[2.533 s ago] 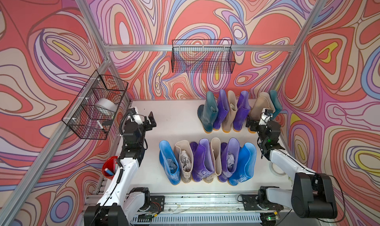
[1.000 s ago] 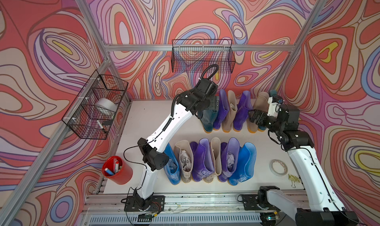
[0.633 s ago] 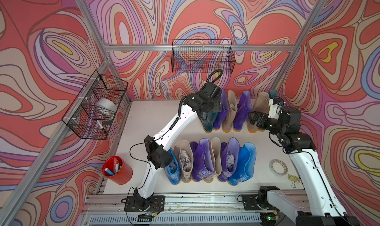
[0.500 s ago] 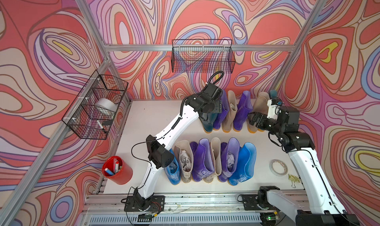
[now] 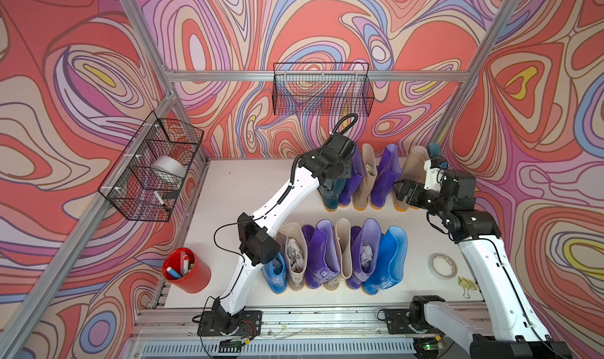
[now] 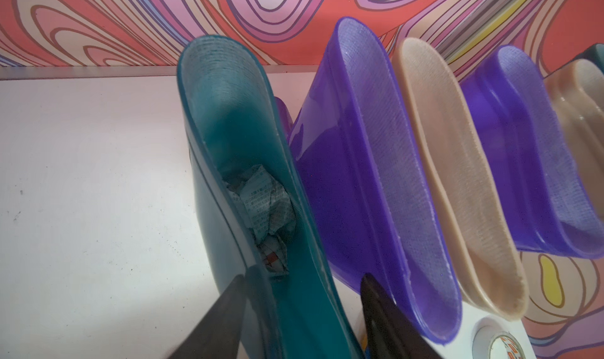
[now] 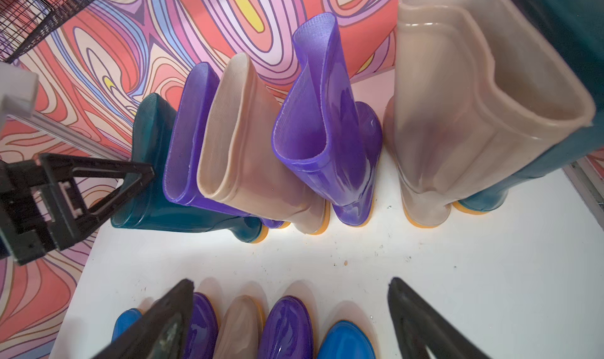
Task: Match and arrange rain boots in pairs
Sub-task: Pick up the rain boot at the center of the board.
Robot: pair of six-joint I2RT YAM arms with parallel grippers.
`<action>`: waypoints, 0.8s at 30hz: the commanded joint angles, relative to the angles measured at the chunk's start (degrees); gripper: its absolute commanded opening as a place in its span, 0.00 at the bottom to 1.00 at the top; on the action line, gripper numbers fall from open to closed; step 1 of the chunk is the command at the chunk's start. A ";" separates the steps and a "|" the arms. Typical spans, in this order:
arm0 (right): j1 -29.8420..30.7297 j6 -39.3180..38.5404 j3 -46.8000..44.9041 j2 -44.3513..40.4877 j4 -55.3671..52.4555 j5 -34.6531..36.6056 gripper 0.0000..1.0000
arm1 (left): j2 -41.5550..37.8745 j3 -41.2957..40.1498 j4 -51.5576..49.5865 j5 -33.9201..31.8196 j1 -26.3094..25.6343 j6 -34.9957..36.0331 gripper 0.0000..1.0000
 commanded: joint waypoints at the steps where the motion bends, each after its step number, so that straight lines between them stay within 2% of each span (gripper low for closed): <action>1: 0.33 -0.57 0.80 -1.41 -1.29 0.60 0.94 | 1.97 1.84 0.29 -1.26 -0.11 0.19 0.56; 3: 0.37 -0.56 0.70 -1.59 -1.49 0.65 0.94 | 2.16 1.99 0.27 -1.48 -0.13 0.31 0.53; 6: 0.37 -0.39 0.23 -1.70 -1.46 0.76 0.94 | 2.08 2.10 0.37 -2.42 -0.01 0.82 0.43; 10: 0.38 0.15 -0.63 -1.87 -0.83 0.60 0.94 | 1.39 2.24 0.80 -3.11 0.58 1.68 0.28; 13: 0.33 0.44 -0.95 -1.69 -0.66 0.60 0.94 | 1.03 2.26 1.45 -1.27 1.84 1.95 0.14; 18: 0.38 0.43 -1.13 -1.67 -0.88 1.01 0.94 | 0.63 2.38 1.95 -0.39 3.46 3.36 0.00; 24: 0.32 0.47 -2.16 -1.94 -0.43 0.86 0.94 | -0.98 3.43 1.32 -1.35 5.08 6.61 0.00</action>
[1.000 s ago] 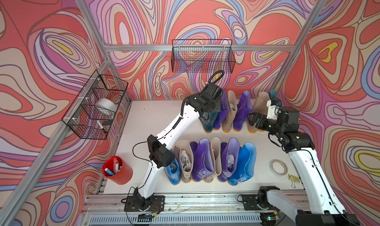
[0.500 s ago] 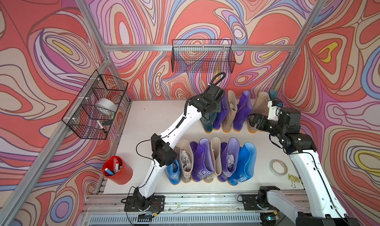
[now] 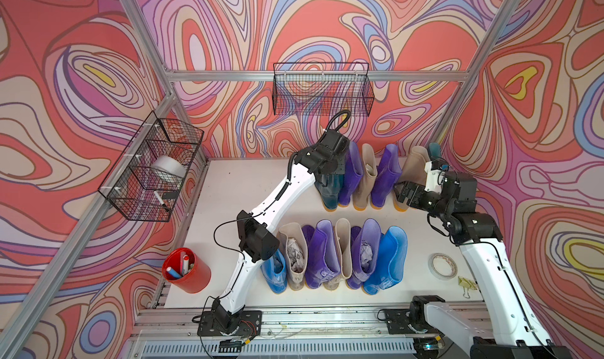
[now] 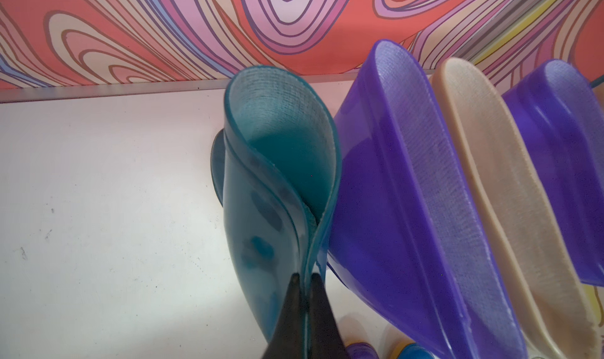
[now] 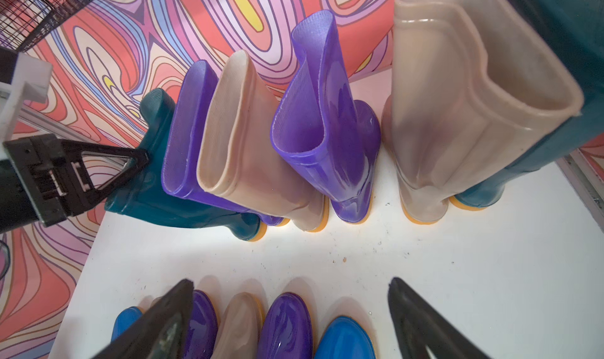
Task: Match and arrange rain boots in pairs
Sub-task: Pick up the rain boot at the center of the board.
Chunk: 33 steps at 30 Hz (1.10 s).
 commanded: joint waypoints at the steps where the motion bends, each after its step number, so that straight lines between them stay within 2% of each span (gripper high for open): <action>1: 0.31 0.47 -1.31 -0.85 0.09 0.61 0.94 | -2.45 2.28 1.04 -1.83 1.90 2.83 0.00; 20: 0.34 1.18 -3.13 -0.97 0.48 1.46 0.93 | -10.35 2.46 2.24 -1.61 9.79 14.97 0.00; 33: 0.37 0.74 -3.66 -0.36 0.64 2.17 0.93 | -15.60 -0.47 -0.76 3.05 19.40 22.92 0.00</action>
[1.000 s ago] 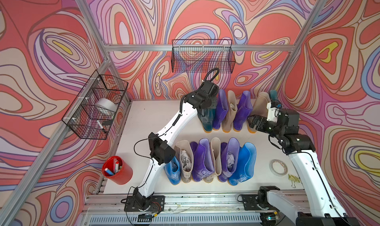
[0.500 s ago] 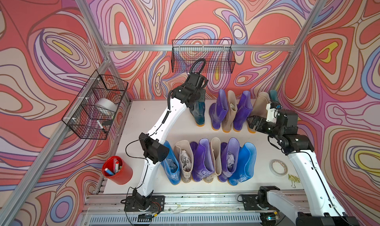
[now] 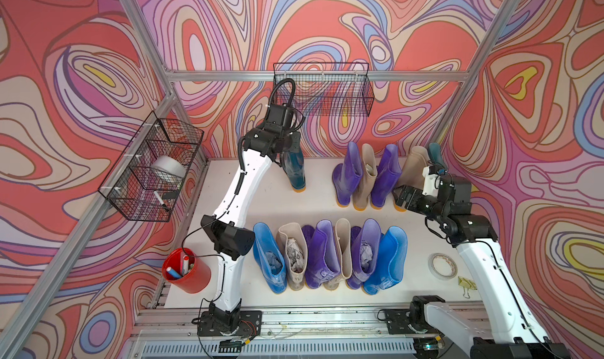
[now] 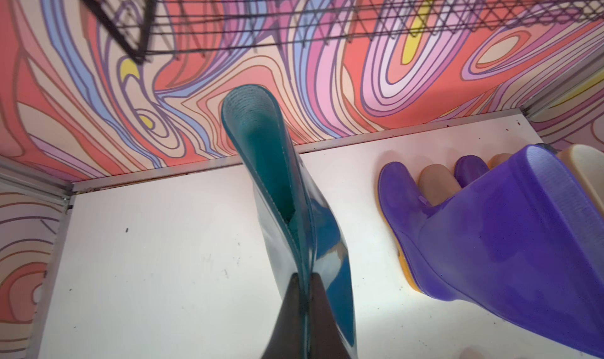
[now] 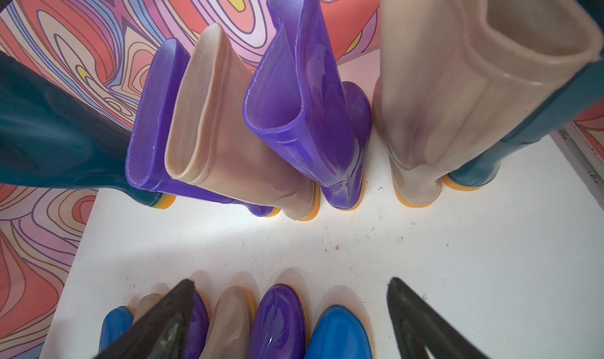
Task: Match and arrange rain boots in pairs
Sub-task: Pick up the rain boot at the center of the board, then place the rain boot at the center of the board.
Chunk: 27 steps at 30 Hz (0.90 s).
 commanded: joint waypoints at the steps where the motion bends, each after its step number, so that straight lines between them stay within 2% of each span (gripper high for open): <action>1: 0.31 -0.20 -0.63 0.04 0.32 0.94 0.93 | -5.09 -0.01 2.88 3.10 2.98 3.45 0.00; 6: 0.37 -0.37 -0.49 0.75 0.54 0.75 0.93 | -7.05 -2.98 2.56 6.32 7.18 5.45 0.00; 15: 0.34 -0.47 -0.05 1.11 0.76 0.14 0.93 | -8.68 -5.20 1.60 4.33 12.28 9.90 0.00; 22: 0.31 -1.05 -0.04 0.87 0.08 0.54 0.93 | -7.89 -5.94 0.47 7.80 18.25 13.34 0.00; 27: 0.36 -1.25 0.52 1.11 -0.20 0.60 0.93 | -7.13 -6.40 -1.55 11.11 21.00 18.86 0.00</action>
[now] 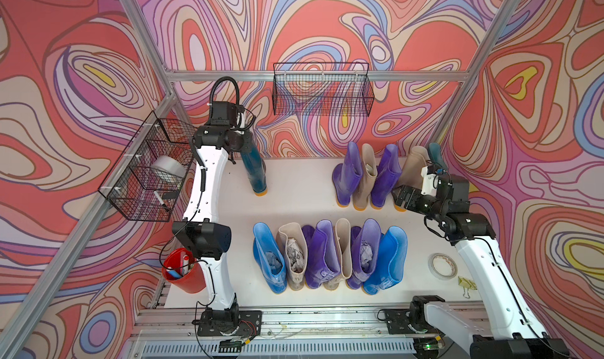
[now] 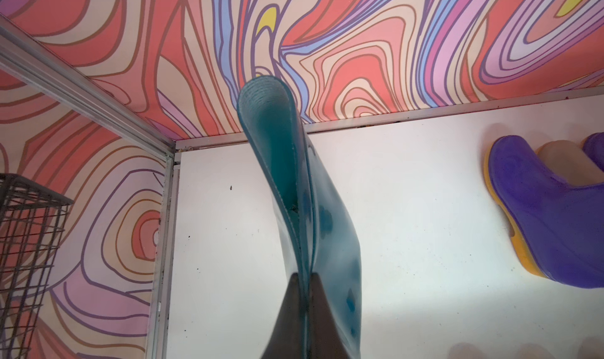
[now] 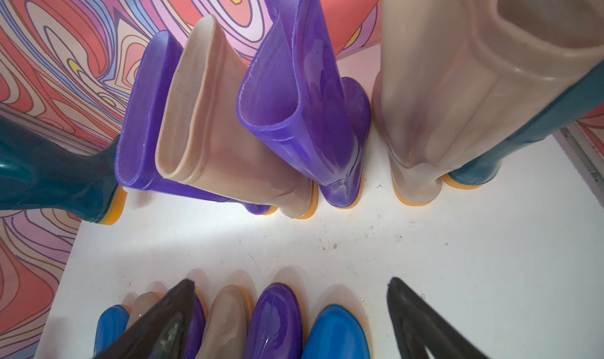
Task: Match and arrange rain boots in pairs
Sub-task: Place the rain boot at the center of the board.
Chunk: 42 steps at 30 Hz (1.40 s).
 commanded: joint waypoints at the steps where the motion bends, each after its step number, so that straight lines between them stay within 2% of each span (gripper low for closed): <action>1: 0.38 -0.71 0.50 0.12 -0.11 0.59 0.93 | -2.34 0.12 1.99 1.91 1.07 6.54 0.00; 4: 0.38 -0.75 0.50 0.28 -0.02 0.32 0.93 | -3.85 -4.70 5.15 2.06 2.70 8.20 0.00; 7: 0.36 -0.79 0.67 0.39 -0.12 0.31 0.93 | -5.32 -9.87 8.49 6.04 5.15 9.16 0.00; 12: 0.35 -1.35 1.55 0.65 -0.92 0.72 0.93 | -6.00 -15.62 13.00 5.43 6.80 8.59 0.00; 24: 0.34 -1.49 1.84 1.26 -1.52 0.82 0.94 | -8.18 -22.23 16.12 5.83 7.97 6.59 0.01; 26: 0.30 -1.50 2.11 1.45 -1.46 0.66 0.94 | -8.66 -23.06 16.43 5.99 7.93 6.37 0.09; 28: 0.34 -1.52 2.38 1.70 -1.40 0.55 0.94 | -8.86 -23.44 16.49 5.68 7.97 6.09 0.12; 30: 0.33 -1.54 2.64 1.88 -1.50 0.23 0.94 | -9.00 -23.34 16.17 5.46 7.97 5.60 0.20; 32: 0.34 -1.50 2.76 1.97 -1.47 0.06 0.94 | -9.17 -23.45 16.12 5.88 7.93 5.55 0.24; 42: 0.38 -1.59 3.00 2.72 -1.21 -0.23 0.94 | -11.40 -22.48 15.33 8.04 7.97 4.79 0.54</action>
